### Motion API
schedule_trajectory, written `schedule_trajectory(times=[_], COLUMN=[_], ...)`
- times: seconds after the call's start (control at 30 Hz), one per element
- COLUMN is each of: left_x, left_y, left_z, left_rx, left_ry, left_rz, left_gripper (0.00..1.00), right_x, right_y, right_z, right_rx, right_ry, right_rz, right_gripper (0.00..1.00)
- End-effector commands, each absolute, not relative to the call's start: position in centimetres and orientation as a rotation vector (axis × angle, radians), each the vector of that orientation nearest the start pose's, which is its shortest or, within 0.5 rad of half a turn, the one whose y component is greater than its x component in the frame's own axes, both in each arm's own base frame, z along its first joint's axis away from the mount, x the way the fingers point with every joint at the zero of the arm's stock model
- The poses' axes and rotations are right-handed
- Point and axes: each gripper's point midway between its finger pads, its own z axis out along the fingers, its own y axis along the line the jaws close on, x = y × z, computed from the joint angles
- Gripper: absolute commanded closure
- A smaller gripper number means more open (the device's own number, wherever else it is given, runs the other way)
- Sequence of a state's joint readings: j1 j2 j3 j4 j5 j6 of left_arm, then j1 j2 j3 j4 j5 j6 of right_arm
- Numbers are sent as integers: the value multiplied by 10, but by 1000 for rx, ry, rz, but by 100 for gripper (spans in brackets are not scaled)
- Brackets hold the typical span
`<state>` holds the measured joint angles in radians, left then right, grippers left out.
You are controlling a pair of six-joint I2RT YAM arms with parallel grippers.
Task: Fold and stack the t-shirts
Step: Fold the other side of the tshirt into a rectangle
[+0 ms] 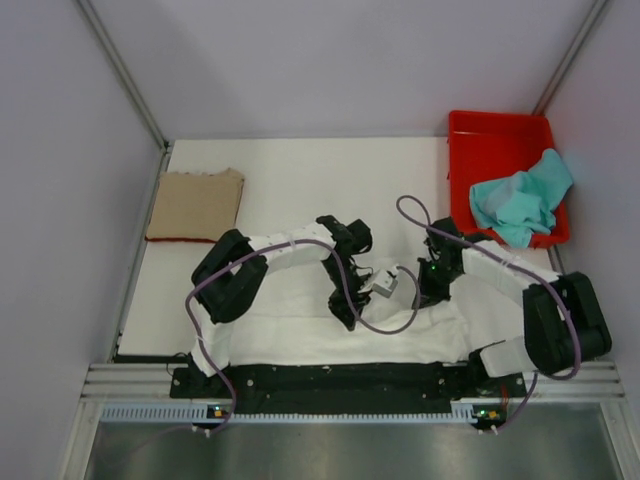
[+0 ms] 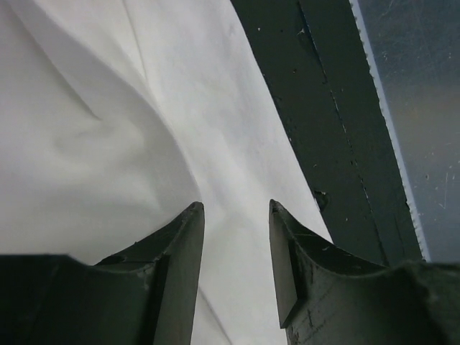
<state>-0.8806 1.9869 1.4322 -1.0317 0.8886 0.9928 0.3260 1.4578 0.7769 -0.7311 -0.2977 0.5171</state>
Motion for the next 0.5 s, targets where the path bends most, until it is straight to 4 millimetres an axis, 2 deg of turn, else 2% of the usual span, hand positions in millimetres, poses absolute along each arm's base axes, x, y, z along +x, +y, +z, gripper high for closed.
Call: schedule_trajectory(times=[0.0, 0.07, 0.17, 0.23, 0.27, 0.33, 0.47], left_x=[130, 135, 140, 144, 147, 157, 201], left_y=[-334, -334, -335, -331, -328, -319, -289], left_z=[96, 98, 104, 110, 110, 115, 106], left_rx=[-2352, -2357, -2349, -2337, -2322, -2314, -2215], left_ry=[-1685, -1705, -1742, -1777, -1802, -1881, -2231], left_rz=[1420, 1407, 1408, 1411, 1402, 1362, 1131], left_gripper=[54, 54, 54, 54, 54, 54, 54], right_x=[139, 117, 82, 73, 75, 94, 147], right_y=[137, 144, 143, 136, 132, 127, 129], right_z=[48, 42, 15, 11, 16, 38, 89], right_rx=[273, 309, 436, 492, 499, 481, 428], right_ry=[3060, 3090, 3180, 3191, 3169, 3059, 2871], right_rz=[510, 532, 502, 459, 431, 394, 379], right_gripper=[100, 100, 100, 100, 100, 100, 98])
